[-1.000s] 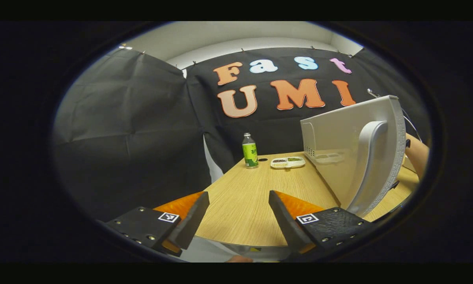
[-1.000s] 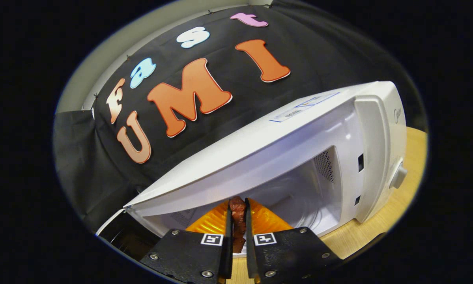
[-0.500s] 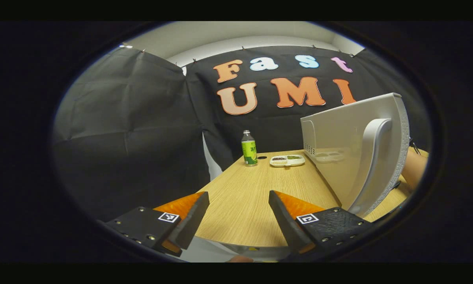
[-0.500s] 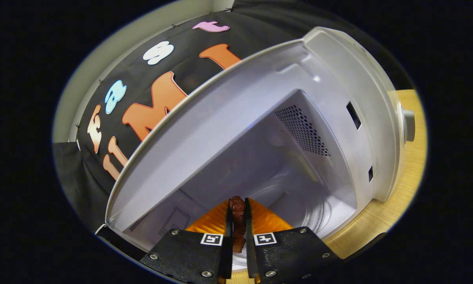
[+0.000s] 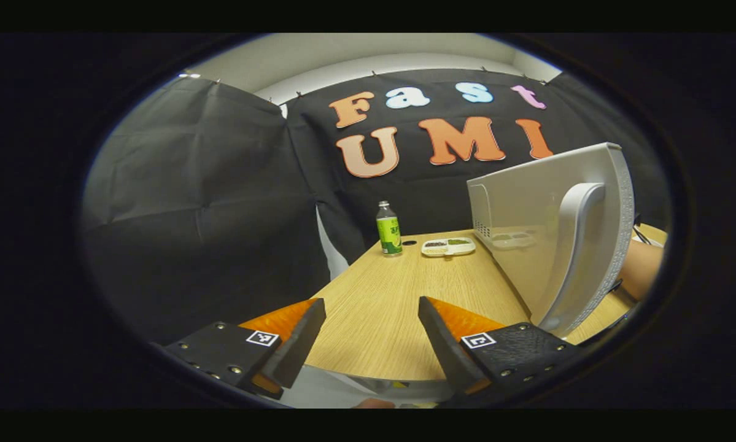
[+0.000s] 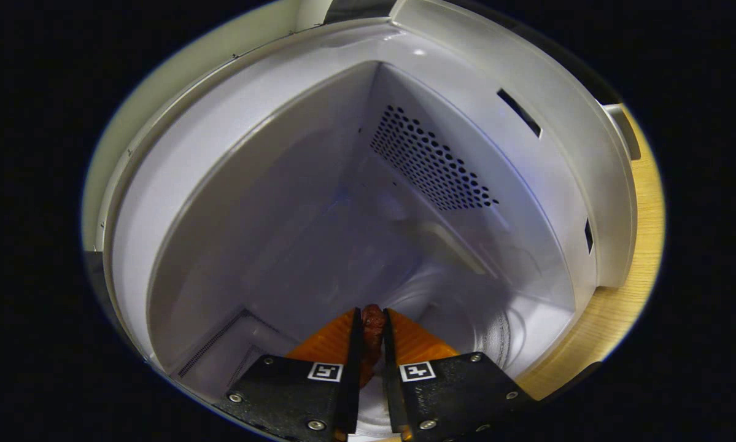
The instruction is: Open the microwave oven with the left hand, put the food in, and close the microwave oven.
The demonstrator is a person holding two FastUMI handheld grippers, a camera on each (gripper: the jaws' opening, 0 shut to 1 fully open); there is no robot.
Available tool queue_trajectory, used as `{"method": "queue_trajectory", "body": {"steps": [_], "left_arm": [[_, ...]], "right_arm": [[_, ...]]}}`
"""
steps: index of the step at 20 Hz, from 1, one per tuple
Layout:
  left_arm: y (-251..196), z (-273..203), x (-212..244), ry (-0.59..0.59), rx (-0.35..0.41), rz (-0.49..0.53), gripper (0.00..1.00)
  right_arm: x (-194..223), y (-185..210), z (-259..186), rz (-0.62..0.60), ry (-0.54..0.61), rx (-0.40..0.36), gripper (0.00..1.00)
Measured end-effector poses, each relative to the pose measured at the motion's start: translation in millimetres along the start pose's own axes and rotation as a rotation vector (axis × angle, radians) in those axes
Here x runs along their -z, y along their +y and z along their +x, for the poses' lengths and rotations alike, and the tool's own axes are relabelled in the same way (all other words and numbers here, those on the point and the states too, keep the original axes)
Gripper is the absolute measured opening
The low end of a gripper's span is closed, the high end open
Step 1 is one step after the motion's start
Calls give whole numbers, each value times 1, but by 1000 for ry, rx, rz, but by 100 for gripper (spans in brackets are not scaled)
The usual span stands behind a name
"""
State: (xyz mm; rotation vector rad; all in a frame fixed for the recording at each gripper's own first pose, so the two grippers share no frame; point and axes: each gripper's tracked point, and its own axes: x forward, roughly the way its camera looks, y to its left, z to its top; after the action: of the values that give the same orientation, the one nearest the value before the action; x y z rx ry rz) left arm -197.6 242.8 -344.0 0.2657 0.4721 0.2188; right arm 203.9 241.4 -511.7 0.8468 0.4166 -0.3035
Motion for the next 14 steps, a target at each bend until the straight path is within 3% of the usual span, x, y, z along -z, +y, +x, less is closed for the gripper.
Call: {"method": "queue_trajectory", "body": {"steps": [5,7,8,9,11,12,14], "left_arm": [[-4,-1,-5,-6,11,6,94],[-10,2,-9,-9,22,0,91],[-12,3,-10,-9,25,-3,91],[-13,4,-9,-7,31,-5,91],[-16,4,-9,-17,39,28,91],[-13,3,-8,-21,31,34,91],[-13,8,-4,-13,34,16,94]], "right_arm": [[1,-2,1,-109,-8,29,25],[1,-6,-1,-154,2,36,32],[0,-11,-2,-174,6,49,46],[2,-16,-2,-207,12,66,37],[-4,-24,-7,-251,31,96,50],[-8,-19,-8,-270,26,76,57],[-22,-13,-22,-311,11,51,62]]}}
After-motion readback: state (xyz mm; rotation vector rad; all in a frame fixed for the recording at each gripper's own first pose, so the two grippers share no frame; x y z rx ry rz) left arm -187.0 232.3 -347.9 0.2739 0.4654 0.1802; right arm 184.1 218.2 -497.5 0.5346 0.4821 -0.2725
